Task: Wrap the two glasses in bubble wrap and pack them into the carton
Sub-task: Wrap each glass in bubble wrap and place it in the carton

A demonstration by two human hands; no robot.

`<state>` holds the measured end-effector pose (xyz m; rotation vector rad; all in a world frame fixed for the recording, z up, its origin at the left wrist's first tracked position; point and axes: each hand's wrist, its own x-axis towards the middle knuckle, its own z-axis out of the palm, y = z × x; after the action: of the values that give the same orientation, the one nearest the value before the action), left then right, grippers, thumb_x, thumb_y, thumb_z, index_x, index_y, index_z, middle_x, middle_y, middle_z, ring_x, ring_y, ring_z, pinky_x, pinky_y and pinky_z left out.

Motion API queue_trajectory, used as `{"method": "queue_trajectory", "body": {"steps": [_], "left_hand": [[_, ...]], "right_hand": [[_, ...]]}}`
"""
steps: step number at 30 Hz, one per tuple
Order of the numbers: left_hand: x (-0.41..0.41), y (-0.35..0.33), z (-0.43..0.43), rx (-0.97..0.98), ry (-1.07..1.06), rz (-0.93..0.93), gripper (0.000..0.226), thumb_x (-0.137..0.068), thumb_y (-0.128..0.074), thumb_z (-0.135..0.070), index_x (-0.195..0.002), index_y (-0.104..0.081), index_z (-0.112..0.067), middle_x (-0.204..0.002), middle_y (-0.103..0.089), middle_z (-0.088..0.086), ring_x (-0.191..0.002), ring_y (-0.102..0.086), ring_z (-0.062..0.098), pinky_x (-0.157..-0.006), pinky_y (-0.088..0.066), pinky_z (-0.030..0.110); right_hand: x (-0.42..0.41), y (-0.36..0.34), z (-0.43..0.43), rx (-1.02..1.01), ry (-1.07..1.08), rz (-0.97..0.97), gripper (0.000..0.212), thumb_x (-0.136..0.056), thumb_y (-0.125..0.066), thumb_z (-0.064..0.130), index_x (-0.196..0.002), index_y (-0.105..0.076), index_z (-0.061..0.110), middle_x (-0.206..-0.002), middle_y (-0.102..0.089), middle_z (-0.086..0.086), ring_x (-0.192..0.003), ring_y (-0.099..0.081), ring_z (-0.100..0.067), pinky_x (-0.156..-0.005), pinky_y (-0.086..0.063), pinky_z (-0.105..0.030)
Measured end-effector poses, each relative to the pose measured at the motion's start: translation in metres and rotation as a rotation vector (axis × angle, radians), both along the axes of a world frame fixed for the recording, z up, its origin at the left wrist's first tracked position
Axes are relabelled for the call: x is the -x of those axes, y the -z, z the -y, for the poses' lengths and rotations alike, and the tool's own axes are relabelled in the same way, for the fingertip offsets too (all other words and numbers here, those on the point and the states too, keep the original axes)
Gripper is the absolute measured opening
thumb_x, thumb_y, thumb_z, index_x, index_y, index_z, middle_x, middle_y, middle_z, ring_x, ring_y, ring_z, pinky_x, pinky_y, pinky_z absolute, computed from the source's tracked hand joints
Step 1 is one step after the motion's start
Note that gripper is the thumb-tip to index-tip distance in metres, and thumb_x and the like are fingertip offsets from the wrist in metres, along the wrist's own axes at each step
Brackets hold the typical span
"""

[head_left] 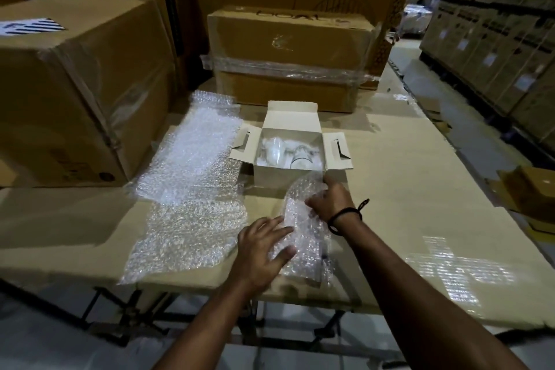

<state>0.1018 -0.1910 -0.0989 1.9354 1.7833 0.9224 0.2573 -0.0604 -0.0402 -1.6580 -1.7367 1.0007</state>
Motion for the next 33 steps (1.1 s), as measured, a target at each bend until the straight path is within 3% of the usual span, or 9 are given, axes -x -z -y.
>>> {"method": "queue_trajectory", "body": {"steps": [5, 9, 12, 17, 19, 22, 25, 28, 33], "left_hand": [[-0.006, -0.011, -0.007, 0.225, -0.078, -0.217, 0.048, -0.091, -0.053, -0.056, -0.136, -0.052, -0.037, -0.155, -0.033, -0.013, -0.143, -0.019, 0.013, -0.112, -0.009, 0.037], [-0.008, -0.015, -0.009, 0.225, -0.207, -0.342, 0.07, -0.087, -0.051, -0.063, -0.147, -0.034, -0.032, -0.158, -0.026, -0.006, -0.145, -0.015, 0.021, -0.112, -0.011, 0.042], [-0.012, -0.02, -0.01, 0.254, -0.258, -0.455, 0.063, -0.08, -0.05, -0.073, -0.127, -0.053, -0.031, -0.151, -0.035, -0.002, -0.138, -0.021, 0.026, -0.106, -0.017, 0.046], [-0.012, -0.026, -0.015, 0.163, -0.207, -0.262, 0.025, -0.082, -0.069, -0.041, -0.102, -0.066, -0.028, -0.114, -0.062, -0.009, -0.115, -0.048, 0.018, -0.098, -0.028, 0.036], [-0.007, -0.031, -0.014, 0.054, -0.187, -0.169, 0.012, -0.084, -0.069, -0.021, -0.096, -0.068, -0.026, -0.093, -0.07, -0.006, -0.09, -0.063, 0.017, -0.089, -0.042, 0.033], [0.004, -0.036, -0.017, -0.048, -0.149, -0.098, 0.028, -0.077, -0.07, 0.002, -0.092, -0.074, -0.021, -0.086, -0.074, -0.001, -0.072, -0.065, 0.014, -0.07, -0.048, 0.024], [0.018, -0.036, -0.029, -0.106, -0.133, -0.07, 0.036, -0.074, -0.073, 0.004, -0.101, -0.073, -0.019, -0.095, -0.073, 0.001, -0.084, -0.065, 0.02, -0.073, -0.047, 0.026], [0.028, -0.033, -0.03, -0.047, -0.178, 0.026, 0.046, -0.075, -0.081, -0.015, -0.118, -0.064, -0.023, -0.105, -0.063, -0.006, -0.095, -0.057, 0.014, -0.081, -0.048, 0.031], [0.029, -0.02, -0.021, -0.099, -0.086, -0.011, 0.035, -0.065, -0.063, 0.015, -0.085, -0.069, -0.013, -0.088, -0.061, -0.001, -0.084, -0.058, 0.023, -0.069, -0.049, 0.036]], "right_hand": [[-0.018, 0.016, 0.006, 0.0, 0.03, 0.17, 0.074, -0.076, -0.077, 0.017, -0.14, -0.04, 0.017, -0.11, -0.064, -0.012, -0.097, -0.061, -0.028, -0.085, -0.05, -0.032], [-0.03, 0.03, 0.01, -0.006, 0.01, 0.393, 0.086, -0.079, -0.073, 0.037, -0.147, -0.021, 0.024, -0.132, -0.052, -0.012, -0.115, -0.055, -0.031, -0.09, -0.046, -0.035], [-0.036, 0.038, 0.011, -0.09, 0.008, 0.449, 0.082, -0.079, -0.071, 0.044, -0.146, -0.025, 0.03, -0.137, -0.039, -0.007, -0.115, -0.053, -0.03, -0.092, -0.045, -0.035], [-0.03, 0.028, 0.011, -0.293, -0.061, 0.763, 0.06, -0.077, -0.071, 0.043, -0.131, -0.047, 0.037, -0.141, -0.039, -0.003, -0.122, -0.042, -0.026, -0.099, -0.033, -0.038], [-0.021, 0.019, 0.01, -0.406, -0.138, 0.791, 0.071, -0.074, -0.074, 0.027, -0.135, -0.04, 0.04, -0.149, -0.034, -0.001, -0.13, -0.035, -0.027, -0.102, -0.029, -0.041], [-0.008, 0.016, 0.007, -0.546, -0.329, 0.828, 0.097, -0.069, -0.074, 0.009, -0.142, -0.022, 0.045, -0.158, -0.015, 0.003, -0.143, -0.014, -0.029, -0.112, -0.015, -0.049], [-0.005, 0.019, 0.002, -0.644, -0.438, 0.876, 0.07, -0.06, -0.081, 0.012, -0.12, -0.058, 0.037, -0.145, -0.044, 0.001, -0.136, -0.035, -0.032, -0.108, -0.024, -0.053], [-0.009, 0.022, -0.003, -0.65, -0.359, 0.763, 0.025, -0.056, -0.077, 0.011, -0.076, -0.069, 0.024, -0.091, -0.072, 0.0, -0.092, -0.066, -0.029, -0.086, -0.037, -0.034], [-0.013, 0.022, 0.005, -0.353, -0.307, 0.651, 0.025, -0.075, -0.058, 0.009, -0.097, -0.067, 0.018, -0.098, -0.07, -0.008, -0.094, -0.063, -0.029, -0.074, -0.044, -0.03]]}}
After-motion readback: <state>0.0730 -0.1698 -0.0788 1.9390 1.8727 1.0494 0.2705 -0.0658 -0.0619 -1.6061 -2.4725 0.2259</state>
